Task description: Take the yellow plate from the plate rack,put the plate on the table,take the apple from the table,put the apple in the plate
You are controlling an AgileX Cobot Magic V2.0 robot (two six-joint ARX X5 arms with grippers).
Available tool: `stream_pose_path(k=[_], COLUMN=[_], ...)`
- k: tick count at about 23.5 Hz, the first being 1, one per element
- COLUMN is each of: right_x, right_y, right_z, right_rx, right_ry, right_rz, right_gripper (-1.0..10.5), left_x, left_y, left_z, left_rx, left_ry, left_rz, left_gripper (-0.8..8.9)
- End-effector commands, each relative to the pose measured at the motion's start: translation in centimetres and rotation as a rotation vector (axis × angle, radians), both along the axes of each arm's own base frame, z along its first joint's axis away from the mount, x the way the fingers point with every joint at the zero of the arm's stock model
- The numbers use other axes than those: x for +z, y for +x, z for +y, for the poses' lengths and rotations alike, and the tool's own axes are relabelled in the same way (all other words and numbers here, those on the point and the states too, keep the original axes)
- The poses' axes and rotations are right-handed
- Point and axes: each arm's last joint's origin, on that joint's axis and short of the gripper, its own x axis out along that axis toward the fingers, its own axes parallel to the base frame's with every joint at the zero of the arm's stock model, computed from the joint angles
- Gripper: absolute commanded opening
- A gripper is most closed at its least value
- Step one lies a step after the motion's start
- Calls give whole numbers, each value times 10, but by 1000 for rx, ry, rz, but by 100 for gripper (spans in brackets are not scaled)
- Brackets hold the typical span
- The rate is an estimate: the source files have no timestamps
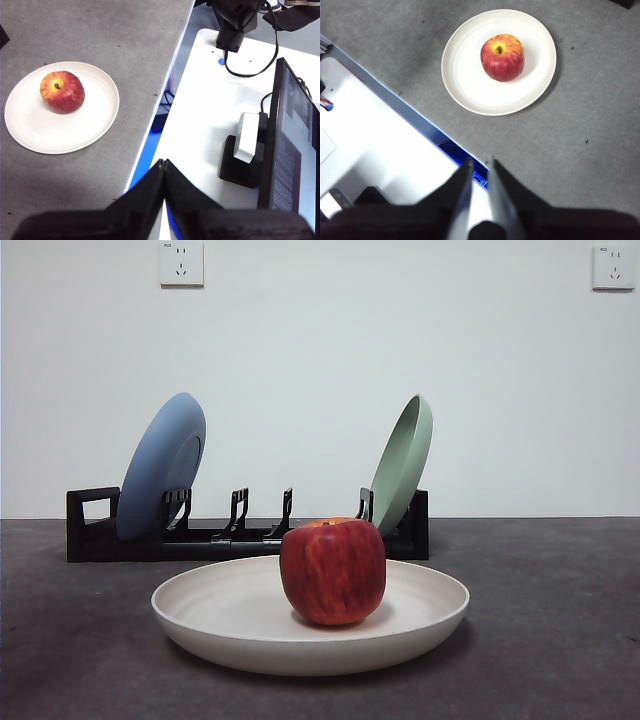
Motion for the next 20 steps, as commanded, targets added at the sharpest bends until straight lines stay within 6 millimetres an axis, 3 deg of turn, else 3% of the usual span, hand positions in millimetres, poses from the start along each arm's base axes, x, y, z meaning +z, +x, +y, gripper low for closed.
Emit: stream_pose_path(k=[1,20], right_x=[-1,-3], right_y=[-1,2], right_z=[-1,-3], right_rx=[-10,-99], right_ry=[-8,-83], right_rz=[18,-35], right_gripper=[-12,2], left_x=[-1,-1], left_y=[1,1], left_z=[-2,-3], left_rx=[-8,-2], left_ry=[6,16], left_rz=[-9,-9], left_gripper=[-7,-4])
